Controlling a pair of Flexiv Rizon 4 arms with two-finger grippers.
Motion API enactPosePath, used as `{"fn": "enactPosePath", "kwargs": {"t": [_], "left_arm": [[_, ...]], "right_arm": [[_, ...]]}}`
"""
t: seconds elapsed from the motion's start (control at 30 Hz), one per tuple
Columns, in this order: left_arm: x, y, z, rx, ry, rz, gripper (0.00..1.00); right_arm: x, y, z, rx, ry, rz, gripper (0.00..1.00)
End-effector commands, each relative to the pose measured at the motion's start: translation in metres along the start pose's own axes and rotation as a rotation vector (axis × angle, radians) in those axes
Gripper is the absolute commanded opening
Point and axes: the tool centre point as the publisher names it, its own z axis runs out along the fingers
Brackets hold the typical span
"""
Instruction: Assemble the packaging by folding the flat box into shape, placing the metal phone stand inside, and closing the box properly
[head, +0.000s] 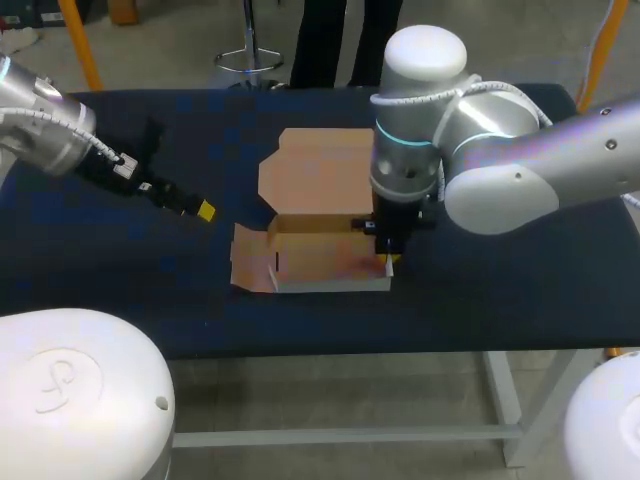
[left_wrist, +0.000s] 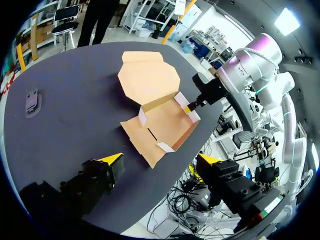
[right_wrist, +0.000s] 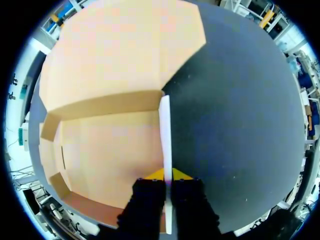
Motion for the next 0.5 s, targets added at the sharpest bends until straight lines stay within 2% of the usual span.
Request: {"fn": "enactPosePath", "kwargs": {"t": [0.03, 0.07, 0.17, 0.2, 0.33, 0.47, 0.5], "left_arm": [[-0.003, -0.002, 0.002, 0.065, -0.116, -0.396, 1.00], [-0.008, -0.004, 0.003, 0.067, -0.095, -0.442, 1.00], [-0.018, -0.006, 0.007, 0.086, -0.073, -0.482, 1.00], [-0.021, -0.005, 0.010, 0.081, -0.063, -0.460, 1.00], [-0.032, -0.006, 0.020, 0.074, -0.049, -0.469, 1.00], [-0.035, -0.006, 0.031, 0.053, -0.017, -0.454, 1.00], [-0.035, -0.006, 0.036, 0.046, -0.011, -0.456, 0.91]], "right_arm": [[0.000, 0.001, 0.000, 0.003, -0.001, -0.001, 0.00], [0.000, 0.001, 0.000, 0.003, -0.001, -0.001, 0.00], [0.000, 0.001, 0.000, 0.003, -0.001, -0.001, 0.00], [0.000, 0.001, 0.000, 0.003, -0.001, -0.001, 0.00], [0.000, 0.001, 0.000, 0.003, -0.001, -0.001, 0.00], [0.000, 0.001, 0.000, 0.003, -0.001, -0.001, 0.00], [0.000, 0.001, 0.000, 0.003, -0.001, -0.001, 0.00]]}}
